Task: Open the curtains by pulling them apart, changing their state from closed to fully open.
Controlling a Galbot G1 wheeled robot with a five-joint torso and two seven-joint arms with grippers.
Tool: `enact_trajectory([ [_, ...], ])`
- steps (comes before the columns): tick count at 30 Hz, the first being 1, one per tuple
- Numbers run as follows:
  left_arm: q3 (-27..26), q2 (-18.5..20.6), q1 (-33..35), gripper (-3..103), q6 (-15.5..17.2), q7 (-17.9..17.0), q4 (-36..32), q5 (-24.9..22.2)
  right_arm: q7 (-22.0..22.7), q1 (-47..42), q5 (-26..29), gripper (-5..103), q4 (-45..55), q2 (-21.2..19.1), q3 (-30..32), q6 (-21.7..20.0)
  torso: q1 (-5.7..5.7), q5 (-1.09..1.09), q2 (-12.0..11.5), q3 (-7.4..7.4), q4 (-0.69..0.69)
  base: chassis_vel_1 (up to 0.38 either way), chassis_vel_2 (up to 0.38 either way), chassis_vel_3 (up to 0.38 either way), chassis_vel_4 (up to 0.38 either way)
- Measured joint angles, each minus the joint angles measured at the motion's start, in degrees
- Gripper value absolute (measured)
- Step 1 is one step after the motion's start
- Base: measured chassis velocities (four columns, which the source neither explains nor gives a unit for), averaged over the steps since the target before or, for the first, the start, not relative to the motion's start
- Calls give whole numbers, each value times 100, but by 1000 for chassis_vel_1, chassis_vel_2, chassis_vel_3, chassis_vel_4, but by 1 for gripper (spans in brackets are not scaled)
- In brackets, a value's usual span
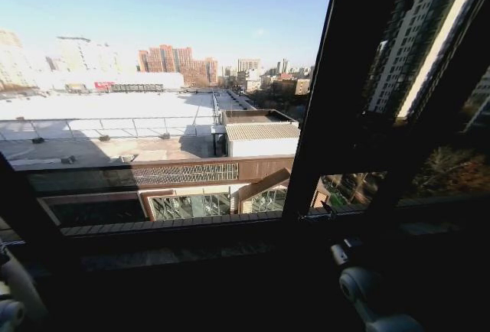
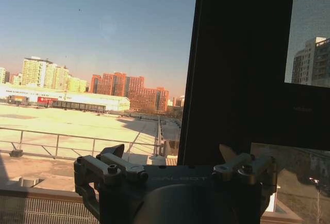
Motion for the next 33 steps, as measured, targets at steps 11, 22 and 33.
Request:
enact_trajectory([
  [11,466,-1258,601,89,-516,-86,-1395,956,0,0,0,100,0,0,0,0,0,0,0,0,0,0,0,0,0],
  [22,808,-1339,1194,100,-1146,2007,-2039,-159,0,0,0,100,0,0,0,0,0,-1,0,0,-1,0,0,0,0],
  [33,859,-1359,1053,100,-599,2147,-2055,-487,0,0,0,100,0,0,0,0,0,-1,0,0,0,0,0,0,0],
])
